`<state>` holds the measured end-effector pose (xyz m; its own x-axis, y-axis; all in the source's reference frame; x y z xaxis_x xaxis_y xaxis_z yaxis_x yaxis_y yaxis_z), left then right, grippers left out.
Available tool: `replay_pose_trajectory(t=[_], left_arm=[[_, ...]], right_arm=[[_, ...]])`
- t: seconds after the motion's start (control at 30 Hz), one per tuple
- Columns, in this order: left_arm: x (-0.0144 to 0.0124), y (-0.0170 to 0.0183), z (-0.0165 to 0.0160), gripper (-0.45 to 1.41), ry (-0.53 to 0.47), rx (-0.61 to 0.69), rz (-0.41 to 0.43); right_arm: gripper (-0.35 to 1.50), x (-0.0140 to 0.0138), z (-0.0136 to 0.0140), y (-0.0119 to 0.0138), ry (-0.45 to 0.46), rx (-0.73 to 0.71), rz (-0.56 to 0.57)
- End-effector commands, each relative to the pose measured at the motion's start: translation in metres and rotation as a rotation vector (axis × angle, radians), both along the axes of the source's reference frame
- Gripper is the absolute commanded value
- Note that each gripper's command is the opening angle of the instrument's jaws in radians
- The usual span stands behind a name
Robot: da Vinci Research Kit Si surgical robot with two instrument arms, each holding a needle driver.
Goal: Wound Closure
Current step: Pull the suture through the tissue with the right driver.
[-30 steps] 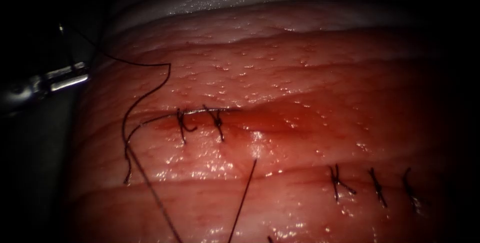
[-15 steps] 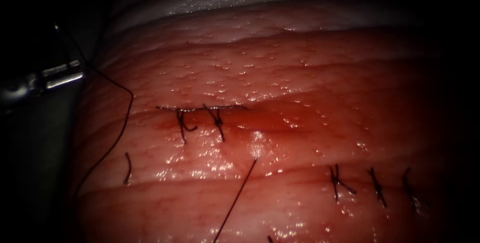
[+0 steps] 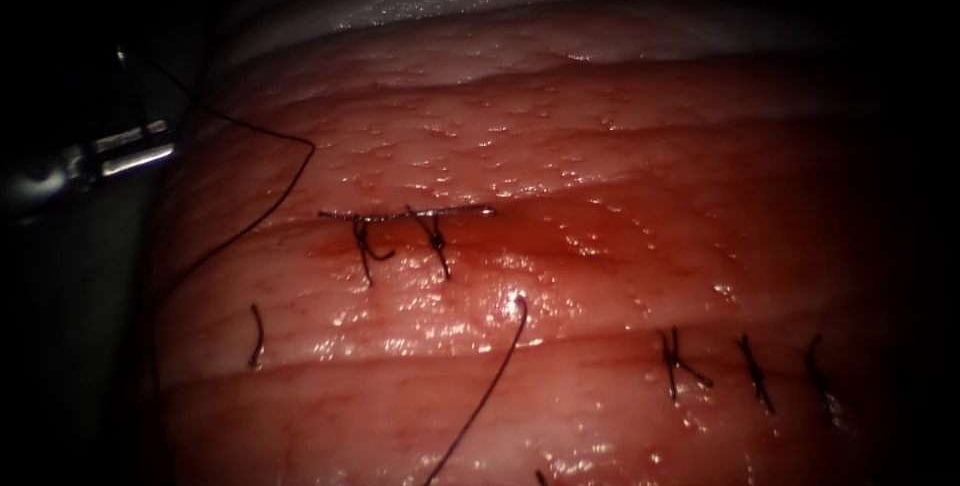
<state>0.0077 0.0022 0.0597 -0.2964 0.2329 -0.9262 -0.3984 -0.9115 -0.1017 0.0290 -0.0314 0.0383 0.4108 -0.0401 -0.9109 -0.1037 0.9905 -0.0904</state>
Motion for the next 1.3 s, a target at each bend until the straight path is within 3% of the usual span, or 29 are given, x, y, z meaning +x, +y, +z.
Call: replay_pose_trajectory(t=[0.03, 0.27, 0.43, 0.6, 0.73, 0.87, 1.03, 1.13, 1.3], left_arm=[[-0.0005, 0.0001, 0.0006, -0.45, 0.002, 0.0, 0.0], [-0.0002, 0.0002, 0.0008, -0.45, 0.01, 0.001, -0.003], [-0.0002, 0.0003, 0.001, -0.45, 0.013, 0.001, -0.005], [-0.0001, 0.0002, 0.0009, -0.45, 0.013, 0.001, -0.004], [0.0002, 0.0003, 0.001, -0.45, 0.014, 0.002, -0.003], [0.0006, 0.0004, 0.0009, -0.45, 0.018, 0.004, -0.003], [0.0005, 0.0003, 0.0007, -0.45, 0.022, 0.004, -0.006], [0.0004, 0.0002, 0.0008, -0.45, 0.022, 0.004, -0.007], [0.0005, 0.0002, 0.0008, -0.45, 0.022, 0.004, -0.007]], right_arm=[[1.46, -0.0011, 0.0007, 0.0013, -0.007, -0.019, 0.022], [1.43, -0.0054, 0.0003, 0.004, -0.042, -0.042, 0.057], [1.45, -0.007, 0.001, 0.0062, -0.075, -0.031, 0.074], [1.48, -0.0078, 0.0029, 0.0077, -0.044, -0.06, 0.112], [1.45, -0.0093, 0.0028, 0.0078, -0.024, -0.065, 0.12], [1.25, -0.0122, 0.003, 0.0084, 0.01, 0.109, 0.177], [1.28, -0.0132, 0.0066, 0.0097, 0.063, 0.181, 0.264], [1.41, -0.0125, 0.0092, 0.0107, 0.105, 0.168, 0.338], [1.41, -0.0105, 0.0128, 0.0121, 0.136, 0.176, 0.347]])
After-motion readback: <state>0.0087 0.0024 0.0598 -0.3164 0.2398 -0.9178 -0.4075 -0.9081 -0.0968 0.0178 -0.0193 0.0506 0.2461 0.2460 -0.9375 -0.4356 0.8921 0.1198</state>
